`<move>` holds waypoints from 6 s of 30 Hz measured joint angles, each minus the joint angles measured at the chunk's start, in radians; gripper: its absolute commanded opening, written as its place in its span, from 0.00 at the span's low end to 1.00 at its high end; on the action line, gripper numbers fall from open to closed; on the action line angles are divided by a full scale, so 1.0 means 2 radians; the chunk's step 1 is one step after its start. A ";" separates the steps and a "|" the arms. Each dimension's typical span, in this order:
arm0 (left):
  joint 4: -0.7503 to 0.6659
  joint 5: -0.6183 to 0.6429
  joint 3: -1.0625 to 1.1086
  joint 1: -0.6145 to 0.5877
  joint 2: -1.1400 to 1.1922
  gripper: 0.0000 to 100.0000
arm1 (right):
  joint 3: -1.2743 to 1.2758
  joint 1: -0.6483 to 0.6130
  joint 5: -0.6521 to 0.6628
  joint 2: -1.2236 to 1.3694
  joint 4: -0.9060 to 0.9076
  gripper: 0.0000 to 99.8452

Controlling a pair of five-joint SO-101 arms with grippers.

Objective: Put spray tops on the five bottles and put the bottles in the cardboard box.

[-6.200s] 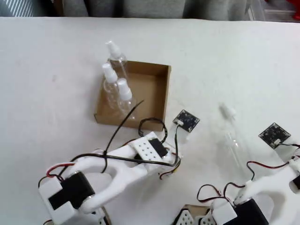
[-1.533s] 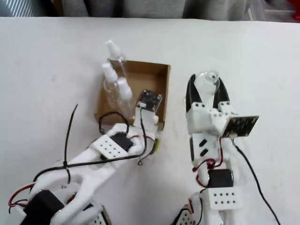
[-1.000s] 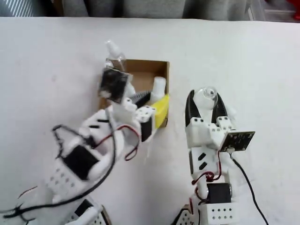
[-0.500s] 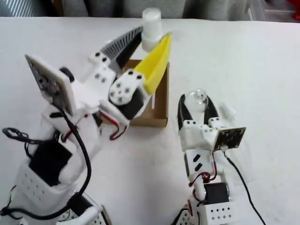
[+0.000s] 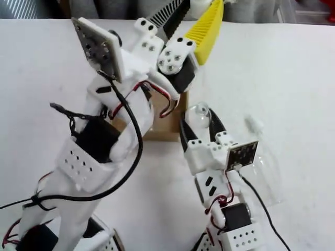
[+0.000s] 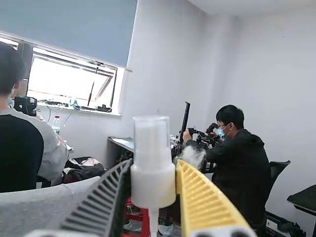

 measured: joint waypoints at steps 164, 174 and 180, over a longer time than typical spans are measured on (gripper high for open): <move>-0.238 -0.056 0.588 0.044 -0.167 0.32 | -0.002 0.019 0.007 0.000 0.072 0.02; -0.207 -0.057 0.588 0.044 -0.170 0.36 | -0.002 0.033 0.005 -0.001 0.069 0.02; -0.207 -0.058 0.588 0.034 -0.170 0.36 | -0.002 0.033 0.005 -0.001 0.069 0.02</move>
